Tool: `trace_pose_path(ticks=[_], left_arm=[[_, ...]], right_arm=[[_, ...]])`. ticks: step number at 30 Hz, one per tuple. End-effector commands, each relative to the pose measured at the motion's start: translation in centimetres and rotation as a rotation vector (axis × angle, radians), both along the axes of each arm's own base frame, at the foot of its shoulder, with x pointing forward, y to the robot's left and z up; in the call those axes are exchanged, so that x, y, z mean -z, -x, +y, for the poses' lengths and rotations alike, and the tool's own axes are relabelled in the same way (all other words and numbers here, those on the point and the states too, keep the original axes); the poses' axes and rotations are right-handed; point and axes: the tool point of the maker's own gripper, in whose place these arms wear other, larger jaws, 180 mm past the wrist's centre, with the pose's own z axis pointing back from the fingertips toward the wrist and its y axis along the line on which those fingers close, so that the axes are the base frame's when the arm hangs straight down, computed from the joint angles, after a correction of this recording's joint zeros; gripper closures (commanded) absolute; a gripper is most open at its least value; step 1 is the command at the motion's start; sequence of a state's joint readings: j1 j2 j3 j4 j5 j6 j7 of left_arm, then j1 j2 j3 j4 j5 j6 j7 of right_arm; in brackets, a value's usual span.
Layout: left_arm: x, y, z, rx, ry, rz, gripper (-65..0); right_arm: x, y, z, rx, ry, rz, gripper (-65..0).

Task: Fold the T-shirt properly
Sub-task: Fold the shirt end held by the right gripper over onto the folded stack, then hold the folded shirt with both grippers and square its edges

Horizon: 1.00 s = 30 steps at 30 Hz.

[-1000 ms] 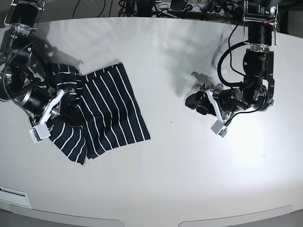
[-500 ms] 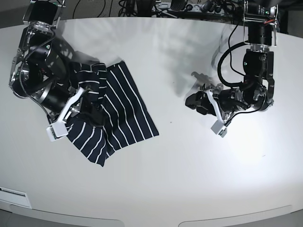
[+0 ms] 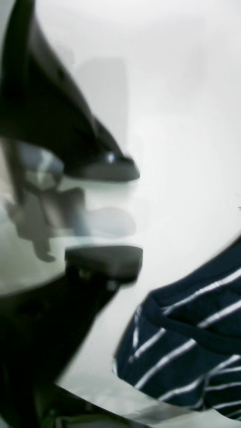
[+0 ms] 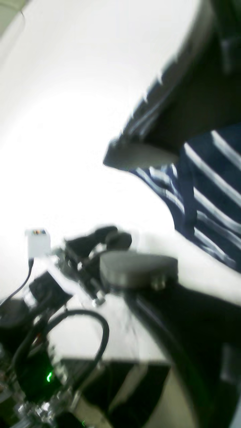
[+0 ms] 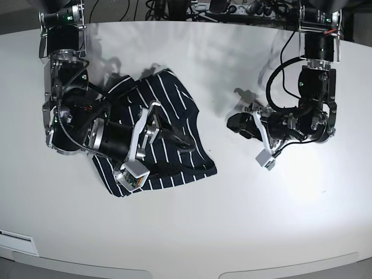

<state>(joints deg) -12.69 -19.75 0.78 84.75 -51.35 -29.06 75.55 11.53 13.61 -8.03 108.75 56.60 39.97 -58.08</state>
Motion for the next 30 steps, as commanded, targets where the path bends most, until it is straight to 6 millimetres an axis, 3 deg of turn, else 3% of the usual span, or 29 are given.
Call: trace_pose_path(ticks=[1, 2, 3, 9, 16, 20, 24, 27, 30], left_arm=[[-1.7, -1.4, 0.6, 0.004, -0.017, -0.047, -9.3], [-2.5, -1.8, 0.7, 0.011, -0.01, -0.063, 0.0], [-3.4, -2.0, 0.6, 0.016, 0.015, -0.079, 0.0], [-8.4, -1.0, -3.6, 0.154, 0.325, -0.115, 0.0], [-9.6, -0.2, -8.7, 0.21, 0.484, -0.113, 0.0], [-8.0, 1.8, -12.4, 0.313, 0.46, -0.057, 0.0], [-4.7, 4.7, -15.3, 0.448, 0.325, 0.005, 0.0], [-1.6, 6.5, -15.8, 0.538, 0.156, 0.028, 0.0], [1.1, 6.8, -15.3, 0.563, -0.014, 0.02, 0.0]], right_arm=[[-1.7, -0.9, -0.4, 0.019, -0.009, -0.063, -20.1], [-1.5, -1.5, -1.0, 0.045, 0.025, -0.078, -5.0], [-1.3, -2.0, -1.4, 0.071, 0.051, -0.092, 0.0], [0.7, -6.7, -6.0, 0.357, 0.169, -0.15, 0.0], [6.1, -12.9, -10.5, 0.507, 0.251, 0.005, 0.0], [7.7, -15.7, -11.9, 0.516, 0.276, 0.088, 0.0], [9.3, -17.8, -12.8, 0.523, 0.363, 0.127, 0.0], [11.1, -18.0, -12.8, 0.496, 0.445, 0.152, 0.0], [12.7, -17.2, -12.8, 0.454, 0.519, 0.161, 0.0]])
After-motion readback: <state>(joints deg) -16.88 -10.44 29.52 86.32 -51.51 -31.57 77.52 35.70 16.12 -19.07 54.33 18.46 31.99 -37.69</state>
